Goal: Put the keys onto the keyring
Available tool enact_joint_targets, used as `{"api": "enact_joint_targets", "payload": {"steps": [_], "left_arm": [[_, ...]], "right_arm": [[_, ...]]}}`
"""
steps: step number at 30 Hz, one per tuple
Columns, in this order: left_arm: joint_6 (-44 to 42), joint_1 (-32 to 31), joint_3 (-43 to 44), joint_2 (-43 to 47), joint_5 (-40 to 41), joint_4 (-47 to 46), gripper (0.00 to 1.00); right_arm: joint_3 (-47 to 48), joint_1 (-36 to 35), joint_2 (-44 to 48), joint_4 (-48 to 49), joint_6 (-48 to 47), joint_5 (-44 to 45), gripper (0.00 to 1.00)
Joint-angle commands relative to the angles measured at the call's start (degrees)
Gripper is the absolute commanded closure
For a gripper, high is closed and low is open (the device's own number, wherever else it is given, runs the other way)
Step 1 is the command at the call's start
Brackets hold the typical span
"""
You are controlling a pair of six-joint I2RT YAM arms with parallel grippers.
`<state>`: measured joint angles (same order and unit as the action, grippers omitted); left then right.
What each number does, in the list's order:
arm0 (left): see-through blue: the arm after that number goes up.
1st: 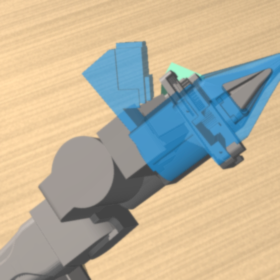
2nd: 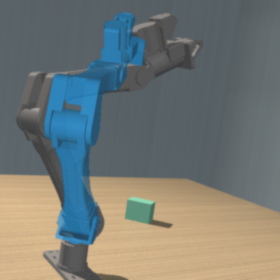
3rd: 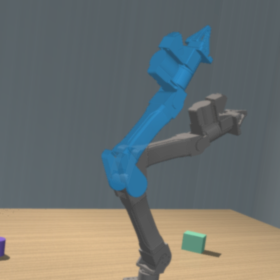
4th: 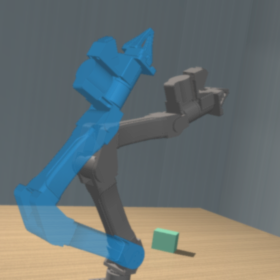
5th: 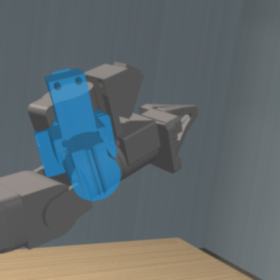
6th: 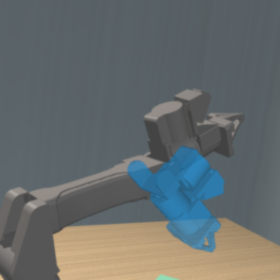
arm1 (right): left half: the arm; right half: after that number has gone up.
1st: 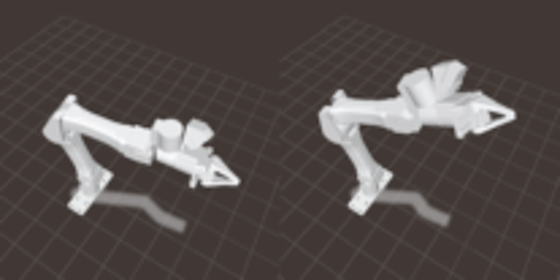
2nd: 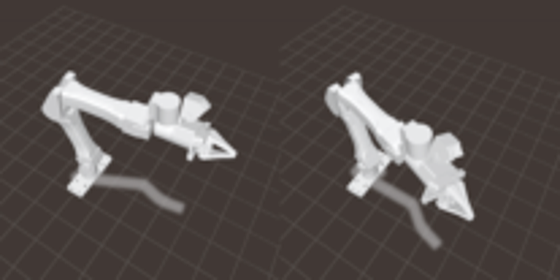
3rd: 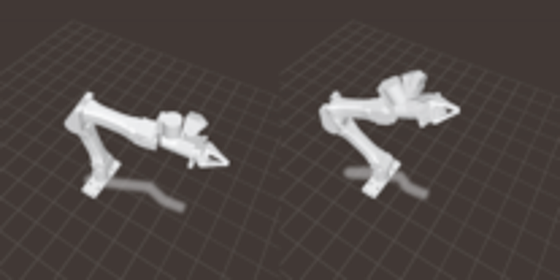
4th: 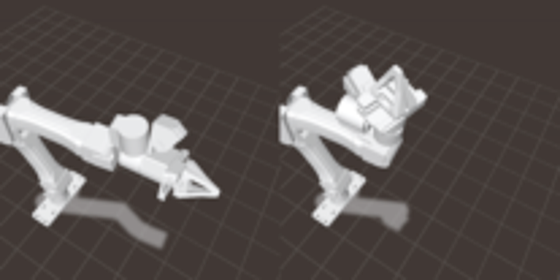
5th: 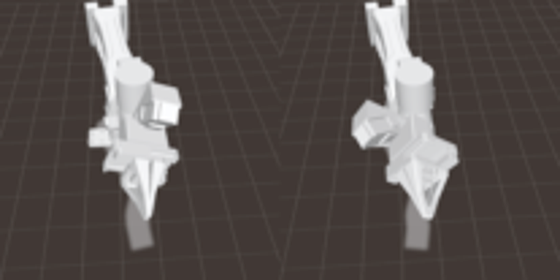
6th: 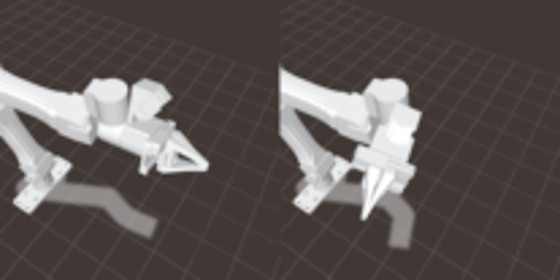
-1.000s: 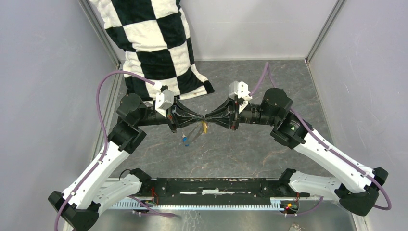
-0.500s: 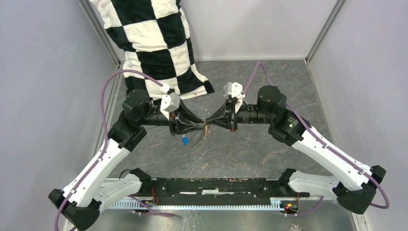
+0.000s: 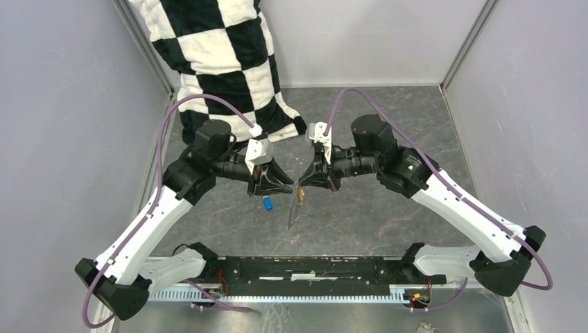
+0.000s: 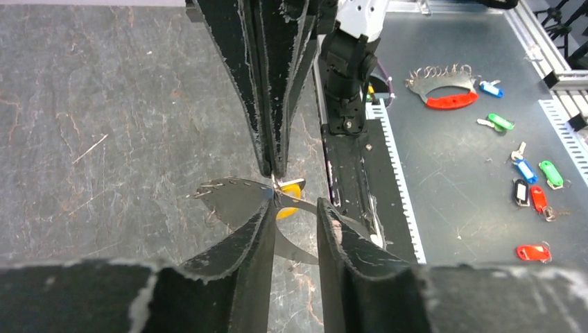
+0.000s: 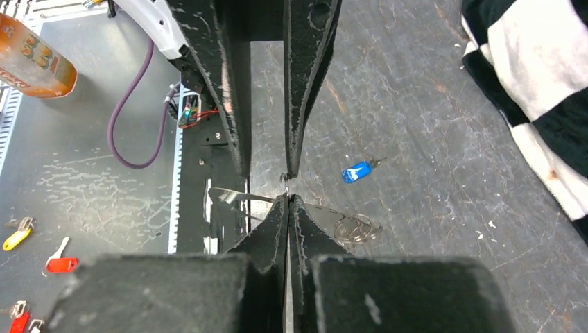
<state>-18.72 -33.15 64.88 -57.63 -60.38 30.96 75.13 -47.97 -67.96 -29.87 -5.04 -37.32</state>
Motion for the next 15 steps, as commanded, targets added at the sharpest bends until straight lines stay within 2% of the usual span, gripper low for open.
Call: {"api": "enact_joint_targets", "payload": {"steps": [1, 10, 13, 15], "left_arm": [[-4.13, -0.16, 3.58, -2.00, 0.84, 2.85, 0.67], [-4.15, -0.25, 5.01, -4.20, -0.49, 4.41, 0.69], [-4.18, -0.30, 5.34, -4.68, -0.53, 4.91, 0.74], [-4.34, -0.34, 5.26, -4.69, -0.33, 4.93, 0.82]], "right_arm": [[5.07, -0.38, -1.31, -3.79, -3.15, -0.36, 0.99], [8.67, -2.87, -3.55, -6.51, -4.71, 2.74, 0.99], [9.70, -3.53, -4.28, -6.85, -4.91, 3.13, 0.99], [10.32, -3.78, -4.69, -7.24, -4.98, 3.39, 0.99]]}}
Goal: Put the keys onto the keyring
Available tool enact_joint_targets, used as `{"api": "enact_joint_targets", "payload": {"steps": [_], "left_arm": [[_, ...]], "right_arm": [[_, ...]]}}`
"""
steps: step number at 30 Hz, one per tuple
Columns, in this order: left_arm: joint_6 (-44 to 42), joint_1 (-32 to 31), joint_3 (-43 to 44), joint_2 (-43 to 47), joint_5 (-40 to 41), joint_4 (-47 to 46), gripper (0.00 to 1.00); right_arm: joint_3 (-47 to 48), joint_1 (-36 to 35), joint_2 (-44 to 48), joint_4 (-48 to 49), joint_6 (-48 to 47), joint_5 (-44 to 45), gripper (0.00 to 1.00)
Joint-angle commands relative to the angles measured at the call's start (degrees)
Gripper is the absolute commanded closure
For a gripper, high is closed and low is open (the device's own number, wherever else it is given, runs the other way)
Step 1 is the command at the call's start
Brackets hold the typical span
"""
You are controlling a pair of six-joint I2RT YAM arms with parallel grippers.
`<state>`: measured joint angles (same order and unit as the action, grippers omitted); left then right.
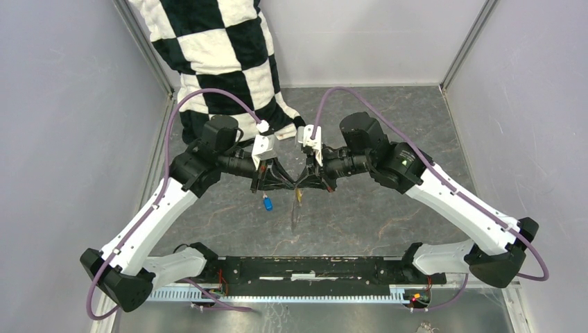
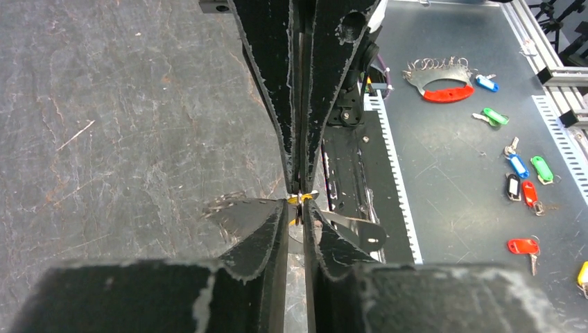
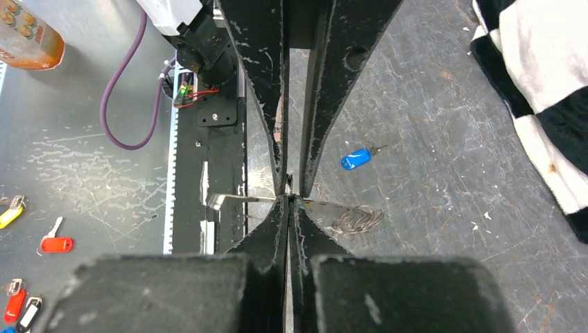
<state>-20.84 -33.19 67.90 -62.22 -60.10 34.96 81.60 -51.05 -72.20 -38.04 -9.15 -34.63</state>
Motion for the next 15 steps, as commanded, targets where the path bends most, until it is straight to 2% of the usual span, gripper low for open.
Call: {"api": "enact_joint_targets", "payload": {"steps": [1, 4, 10, 13, 14, 15], "left_arm": [[-2.82, -0.38, 2.31, -0.19, -0.39, 1.43, 0.86], [-6.01, -0.58, 3.27, -0.67, -0.03, 4.22, 0.96], [-8.67, -0.87, 3.47, -0.54, 0.52, 6.13, 0.98], [-7.97, -0.93, 3.28, -0.36, -0.77, 6.09, 0.98], [-5.80, -0.90, 2.73, -0.03, -0.93, 4.15, 0.98], [-2.69, -0.93, 1.90, 0.61, -0.49, 1.38, 0.98]], "right_arm": [[4.10, -0.83, -0.57, 0.80, -0.95, 0.70, 0.99], [4.53, -1.18, -0.76, 0.48, -0.96, 0.83, 0.99], [4.84, -1.31, -0.36, 1.84, 0.19, 0.18, 0.99], [4.67, -1.31, 0.82, 3.84, 1.92, 3.42, 0.89], [4.28, -1.27, 1.57, 5.12, 2.47, 4.21, 0.84], [3.61, -1.12, 2.60, 6.65, 3.28, 5.50, 0.74]]}}
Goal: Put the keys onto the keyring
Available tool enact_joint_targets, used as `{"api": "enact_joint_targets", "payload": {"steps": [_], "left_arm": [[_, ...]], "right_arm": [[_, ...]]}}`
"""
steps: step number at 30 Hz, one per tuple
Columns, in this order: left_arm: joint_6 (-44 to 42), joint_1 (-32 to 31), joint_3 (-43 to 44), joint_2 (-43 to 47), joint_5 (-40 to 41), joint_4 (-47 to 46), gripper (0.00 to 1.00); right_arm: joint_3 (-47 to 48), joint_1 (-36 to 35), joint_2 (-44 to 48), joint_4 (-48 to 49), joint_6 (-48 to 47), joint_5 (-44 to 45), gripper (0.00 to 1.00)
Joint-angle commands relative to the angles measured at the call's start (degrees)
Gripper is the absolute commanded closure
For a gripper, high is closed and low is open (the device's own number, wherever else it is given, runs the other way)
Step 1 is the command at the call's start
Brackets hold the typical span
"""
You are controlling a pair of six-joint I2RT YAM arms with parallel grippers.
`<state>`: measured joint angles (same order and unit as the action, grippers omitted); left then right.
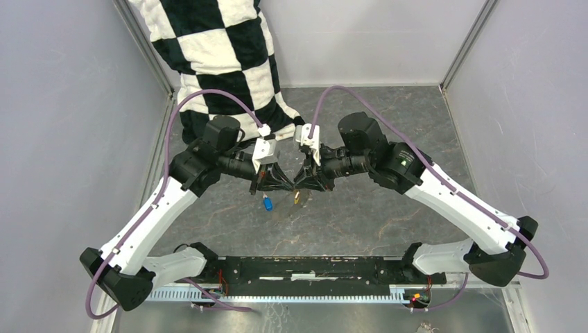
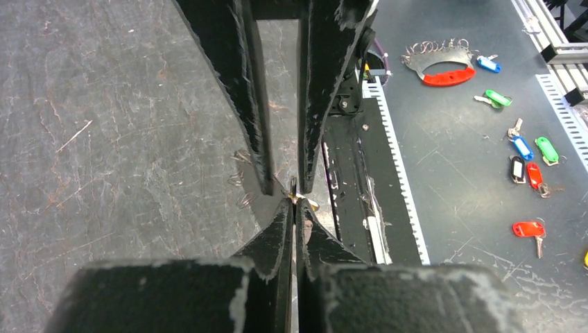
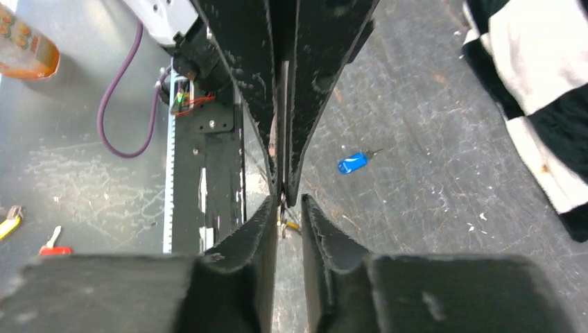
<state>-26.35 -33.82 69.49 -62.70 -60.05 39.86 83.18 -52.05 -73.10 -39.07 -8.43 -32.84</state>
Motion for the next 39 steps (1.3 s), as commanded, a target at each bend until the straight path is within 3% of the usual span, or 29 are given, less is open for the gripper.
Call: {"api": "enact_joint_targets", "payload": {"steps": [1, 3, 6, 13, 22, 31, 39], "left_arm": [[7.20, -0.23, -1.59, 1.90, 0.18, -7.58, 0.98], [15.89, -0.20, -5.17, 4.72, 1.59, -17.00, 0.98], [28.79, -0.26, -10.89, 9.01, 4.71, -31.77, 0.98], [41.72, -0.19, -13.67, 12.00, 13.16, -45.63, 0.98], [43.53, -0.19, -12.37, 12.41, 14.93, -51.25, 0.98], [45.38, -0.22, -12.56, 12.84, 16.38, -52.98, 0.98], [46.48, -0.20, -12.56, 11.89, 17.84, -54.36, 0.98]], "right_arm": [[1.19, 0.02, 4.58, 9.33, 3.29, 4.92, 0.68], [-1.15, 0.40, 7.28, 13.26, 4.91, 7.65, 0.56], [-5.16, 1.46, 11.94, 18.98, 6.95, 9.78, 0.47], [-14.88, 2.94, 20.00, 27.21, 12.49, 7.34, 0.42], [-22.28, 3.01, 21.88, 35.79, 18.27, 1.49, 0.41], [-26.04, 3.03, 20.97, 44.83, 22.08, 4.53, 0.47], [-27.87, 3.00, 18.92, 50.04, 24.55, 6.47, 0.46]]}}
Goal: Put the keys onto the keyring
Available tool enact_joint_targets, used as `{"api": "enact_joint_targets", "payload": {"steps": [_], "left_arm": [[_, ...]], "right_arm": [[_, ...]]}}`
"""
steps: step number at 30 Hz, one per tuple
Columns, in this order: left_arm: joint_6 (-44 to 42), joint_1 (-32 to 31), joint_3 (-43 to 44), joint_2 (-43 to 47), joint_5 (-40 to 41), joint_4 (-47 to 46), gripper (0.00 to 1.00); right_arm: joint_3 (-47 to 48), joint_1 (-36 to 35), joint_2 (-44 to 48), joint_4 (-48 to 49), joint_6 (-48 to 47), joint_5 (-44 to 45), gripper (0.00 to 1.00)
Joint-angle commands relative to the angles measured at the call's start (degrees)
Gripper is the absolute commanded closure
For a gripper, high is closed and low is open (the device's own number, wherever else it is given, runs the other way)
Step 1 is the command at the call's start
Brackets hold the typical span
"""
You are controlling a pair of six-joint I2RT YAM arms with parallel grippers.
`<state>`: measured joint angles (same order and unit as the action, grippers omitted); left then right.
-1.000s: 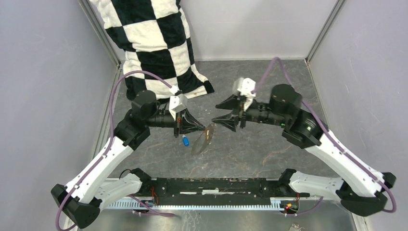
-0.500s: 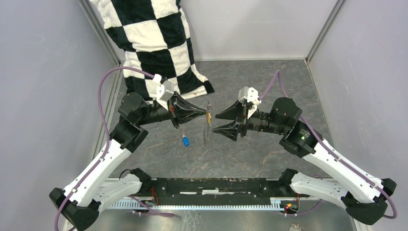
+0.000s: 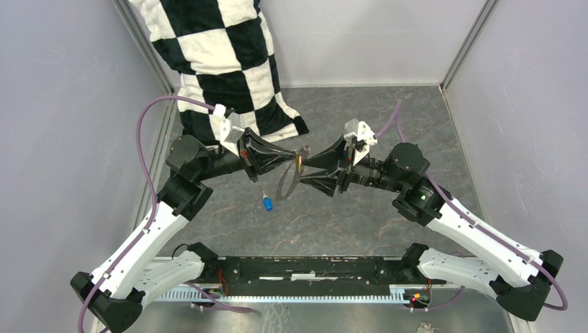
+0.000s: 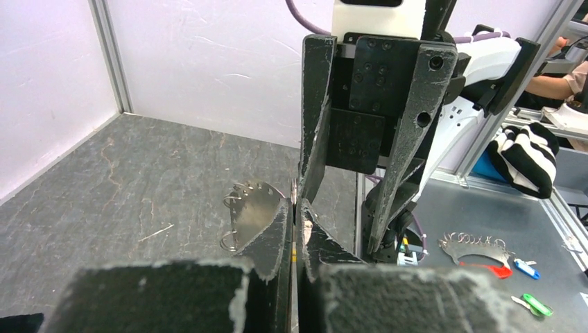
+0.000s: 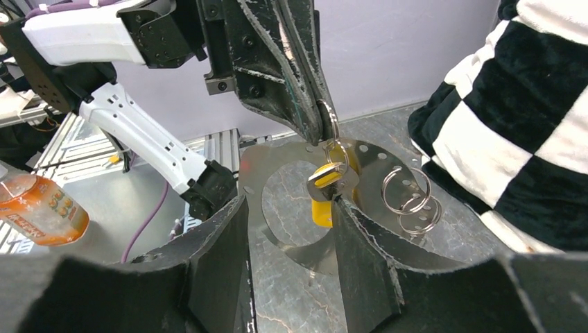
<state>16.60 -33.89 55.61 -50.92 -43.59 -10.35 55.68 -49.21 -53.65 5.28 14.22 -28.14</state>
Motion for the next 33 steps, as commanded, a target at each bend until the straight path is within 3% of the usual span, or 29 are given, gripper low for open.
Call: {"api": "enact_joint_targets", "payload": {"steps": [1, 7, 13, 21, 29, 33], "left_arm": [[3.53, -0.13, 1.14, 0.17, 1.59, -4.23, 0.98], [3.79, -0.15, 0.64, 0.55, 1.71, -4.25, 0.98], [3.18, -0.13, 0.16, 1.12, 1.14, -3.91, 0.98], [3.53, -0.15, -1.19, 1.53, 1.76, -4.56, 0.98], [2.56, -0.13, -1.42, 1.99, 2.43, -4.25, 0.98], [1.89, -0.15, -1.84, 2.31, 2.60, -4.24, 0.98]], "right_arm": [[-0.77, 0.17, -0.75, 6.67, 2.24, 1.94, 0.46], [-1.21, 0.15, -2.46, 9.35, 2.45, 4.92, 0.51], [-1.34, 0.17, -2.26, 7.83, 0.97, 9.50, 0.69], [-3.03, 0.18, -0.25, 7.88, 0.82, 11.33, 0.71], [-2.60, 0.17, -0.20, 6.73, 0.35, 10.83, 0.98], [-3.11, 0.21, 0.74, 5.51, 0.28, 9.09, 1.00]]}}
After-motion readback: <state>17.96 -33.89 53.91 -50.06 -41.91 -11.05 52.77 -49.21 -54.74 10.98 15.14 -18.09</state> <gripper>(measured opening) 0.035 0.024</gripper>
